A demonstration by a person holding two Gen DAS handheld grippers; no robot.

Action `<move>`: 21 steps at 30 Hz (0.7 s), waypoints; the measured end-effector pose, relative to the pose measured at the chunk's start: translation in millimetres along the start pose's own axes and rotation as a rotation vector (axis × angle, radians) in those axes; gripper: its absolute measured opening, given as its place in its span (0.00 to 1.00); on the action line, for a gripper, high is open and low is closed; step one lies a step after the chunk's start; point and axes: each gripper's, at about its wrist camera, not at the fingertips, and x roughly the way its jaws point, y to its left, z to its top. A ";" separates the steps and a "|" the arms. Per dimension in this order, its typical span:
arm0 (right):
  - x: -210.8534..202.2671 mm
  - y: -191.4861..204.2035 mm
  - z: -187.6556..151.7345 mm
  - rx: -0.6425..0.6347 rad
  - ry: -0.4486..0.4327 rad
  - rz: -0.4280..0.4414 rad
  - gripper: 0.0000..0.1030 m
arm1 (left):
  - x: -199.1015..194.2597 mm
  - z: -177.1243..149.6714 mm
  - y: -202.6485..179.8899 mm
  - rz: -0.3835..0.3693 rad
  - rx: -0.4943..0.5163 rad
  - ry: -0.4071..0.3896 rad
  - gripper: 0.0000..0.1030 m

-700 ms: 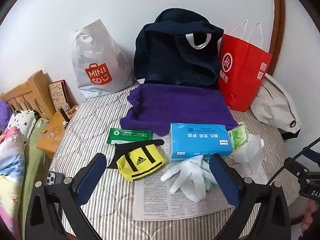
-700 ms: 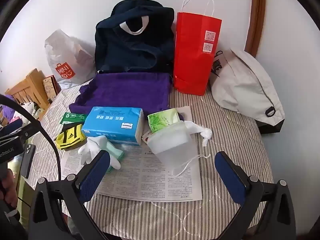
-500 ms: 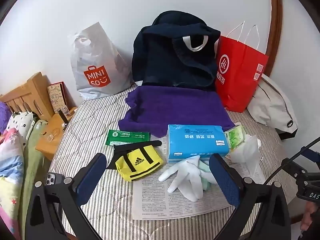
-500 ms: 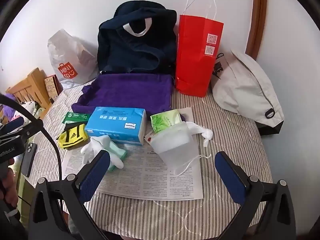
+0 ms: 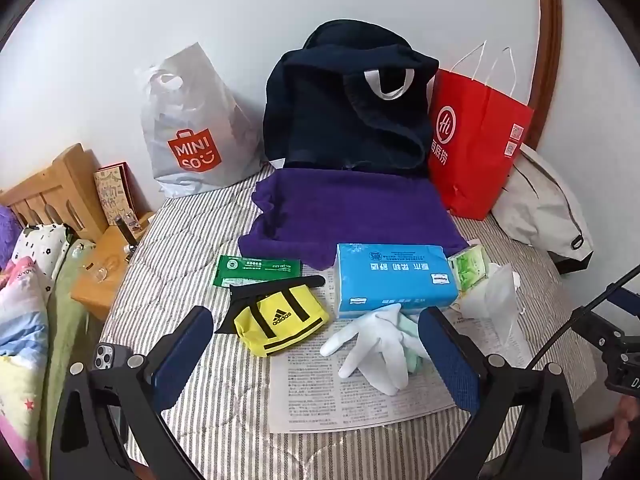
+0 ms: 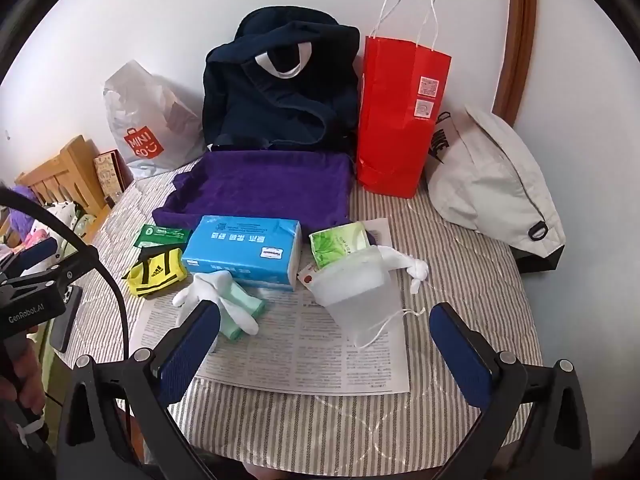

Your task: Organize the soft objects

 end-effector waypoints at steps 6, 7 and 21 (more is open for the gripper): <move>-3.6 2.1 -0.2 -0.003 -0.006 -0.002 1.00 | -0.1 0.0 1.7 0.007 0.000 0.003 1.00; -4.0 1.8 -0.2 -0.003 -0.006 -0.002 1.00 | -0.1 -0.1 2.4 0.007 -0.001 0.003 1.00; -5.7 2.8 0.0 -0.010 -0.003 0.000 1.00 | 0.7 -1.5 8.4 0.006 -0.012 0.010 1.00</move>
